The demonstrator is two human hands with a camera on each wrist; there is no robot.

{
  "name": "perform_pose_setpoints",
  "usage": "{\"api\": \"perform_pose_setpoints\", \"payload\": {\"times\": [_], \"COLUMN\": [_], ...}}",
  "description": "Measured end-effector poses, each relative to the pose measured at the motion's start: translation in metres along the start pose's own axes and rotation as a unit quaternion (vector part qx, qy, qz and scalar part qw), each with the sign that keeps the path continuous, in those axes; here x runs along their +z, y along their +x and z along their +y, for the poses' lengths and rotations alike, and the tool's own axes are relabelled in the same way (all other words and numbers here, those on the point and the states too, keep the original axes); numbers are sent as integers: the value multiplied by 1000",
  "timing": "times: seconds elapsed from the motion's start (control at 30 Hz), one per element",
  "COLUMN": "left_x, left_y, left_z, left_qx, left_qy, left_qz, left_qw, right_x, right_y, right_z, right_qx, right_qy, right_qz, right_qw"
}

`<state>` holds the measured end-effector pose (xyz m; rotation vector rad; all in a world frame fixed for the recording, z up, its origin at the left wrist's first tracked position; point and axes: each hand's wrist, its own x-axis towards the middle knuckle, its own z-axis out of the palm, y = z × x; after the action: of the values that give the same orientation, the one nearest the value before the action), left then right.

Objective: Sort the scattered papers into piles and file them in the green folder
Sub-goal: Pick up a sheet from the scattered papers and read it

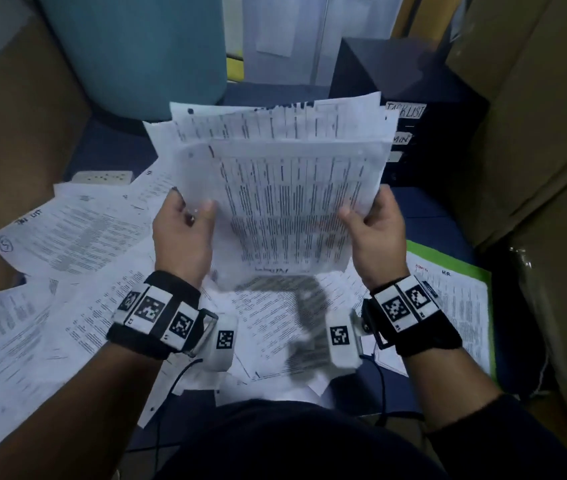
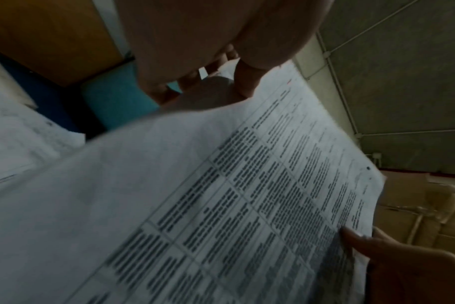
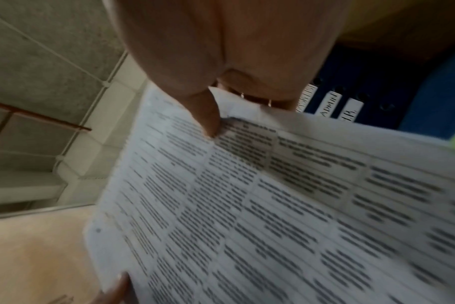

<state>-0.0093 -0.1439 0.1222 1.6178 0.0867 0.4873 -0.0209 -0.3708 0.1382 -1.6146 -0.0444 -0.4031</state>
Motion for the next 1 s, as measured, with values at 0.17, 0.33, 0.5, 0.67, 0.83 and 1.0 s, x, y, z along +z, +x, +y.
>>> {"api": "perform_pose_setpoints", "payload": {"times": [0.17, 0.33, 0.5, 0.67, 0.83, 1.0], "left_x": [7, 16, 19, 13, 9, 8], "left_y": [-23, -48, -47, -28, -35, -34], "left_z": [-17, -54, -53, -48, -71, -81], "left_qx": [-44, -145, -152, -114, -183, -189], "left_qy": [28, 120, 176, 157, 212, 242], "left_qz": [11, -74, -76, -38, -111, -139], "left_qw": [999, 979, 969, 980, 953, 942], "right_x": [-10, -4, 1, -3, 0, -3], "right_y": [-8, -30, -22, -8, -20, -30], "right_z": [32, 75, 83, 67, 101, 104], "right_qx": [53, 194, 195, 185, 261, 265], "right_qy": [-5, -108, -169, -152, -268, -326], "right_qz": [-32, -91, -85, -49, -91, -87], "right_qw": [998, 971, 962, 970, 923, 903]}}
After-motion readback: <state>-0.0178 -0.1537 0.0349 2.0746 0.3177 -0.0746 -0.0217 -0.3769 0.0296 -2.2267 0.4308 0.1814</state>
